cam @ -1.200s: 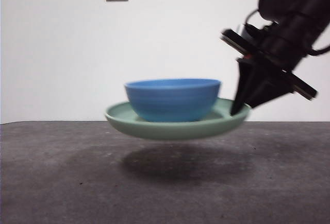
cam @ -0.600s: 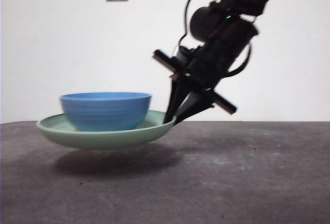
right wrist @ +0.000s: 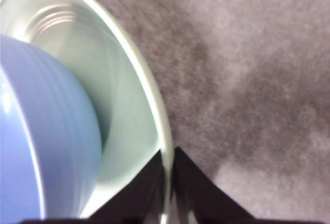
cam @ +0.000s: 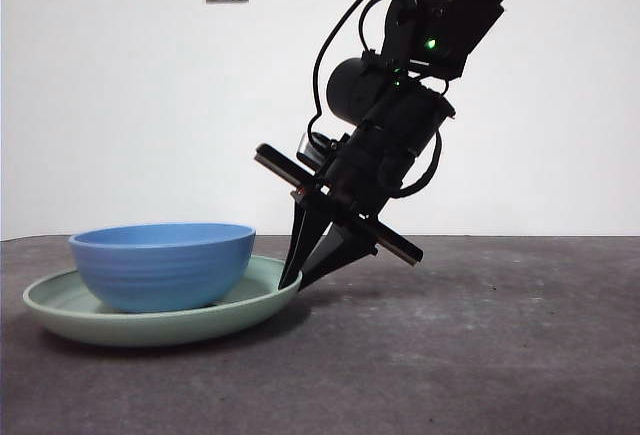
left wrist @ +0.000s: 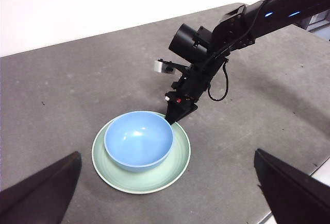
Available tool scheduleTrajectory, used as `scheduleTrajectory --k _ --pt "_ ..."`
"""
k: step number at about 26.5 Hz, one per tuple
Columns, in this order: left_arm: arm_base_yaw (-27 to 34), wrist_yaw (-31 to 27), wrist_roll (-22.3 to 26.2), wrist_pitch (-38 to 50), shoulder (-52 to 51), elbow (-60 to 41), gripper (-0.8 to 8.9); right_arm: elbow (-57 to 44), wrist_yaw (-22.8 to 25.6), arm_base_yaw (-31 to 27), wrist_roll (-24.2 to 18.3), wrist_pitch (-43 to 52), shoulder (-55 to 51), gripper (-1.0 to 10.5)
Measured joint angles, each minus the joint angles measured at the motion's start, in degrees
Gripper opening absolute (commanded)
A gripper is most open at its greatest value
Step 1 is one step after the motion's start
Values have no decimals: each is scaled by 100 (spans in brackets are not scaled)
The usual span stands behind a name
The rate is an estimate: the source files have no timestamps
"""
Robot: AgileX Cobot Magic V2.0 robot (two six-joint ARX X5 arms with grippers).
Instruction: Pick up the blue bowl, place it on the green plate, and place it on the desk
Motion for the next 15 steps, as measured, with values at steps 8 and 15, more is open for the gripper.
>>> scheduleTrajectory --k 8,15 --pt "0 0 0 -186 0 0 657 0 59 214 2 76 17 12" --pt "0 0 -4 -562 0 0 657 2 278 249 2 120 17 301"
